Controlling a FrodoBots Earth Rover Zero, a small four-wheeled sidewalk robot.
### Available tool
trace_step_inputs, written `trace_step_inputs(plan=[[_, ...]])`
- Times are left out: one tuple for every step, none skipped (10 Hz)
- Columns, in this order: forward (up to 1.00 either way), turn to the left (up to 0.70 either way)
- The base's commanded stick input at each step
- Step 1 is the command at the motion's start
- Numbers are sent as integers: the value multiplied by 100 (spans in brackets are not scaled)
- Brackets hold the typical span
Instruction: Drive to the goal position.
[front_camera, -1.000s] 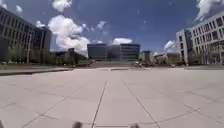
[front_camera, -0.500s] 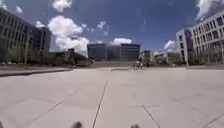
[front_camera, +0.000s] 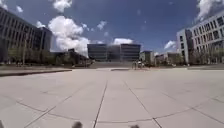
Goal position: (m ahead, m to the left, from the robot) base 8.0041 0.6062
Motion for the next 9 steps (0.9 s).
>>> trace_step_inputs(plan=[[70,0],[70,0],[70,0],[70,0],[70,0],[70,0],[70,0],[70,0],[70,0]])
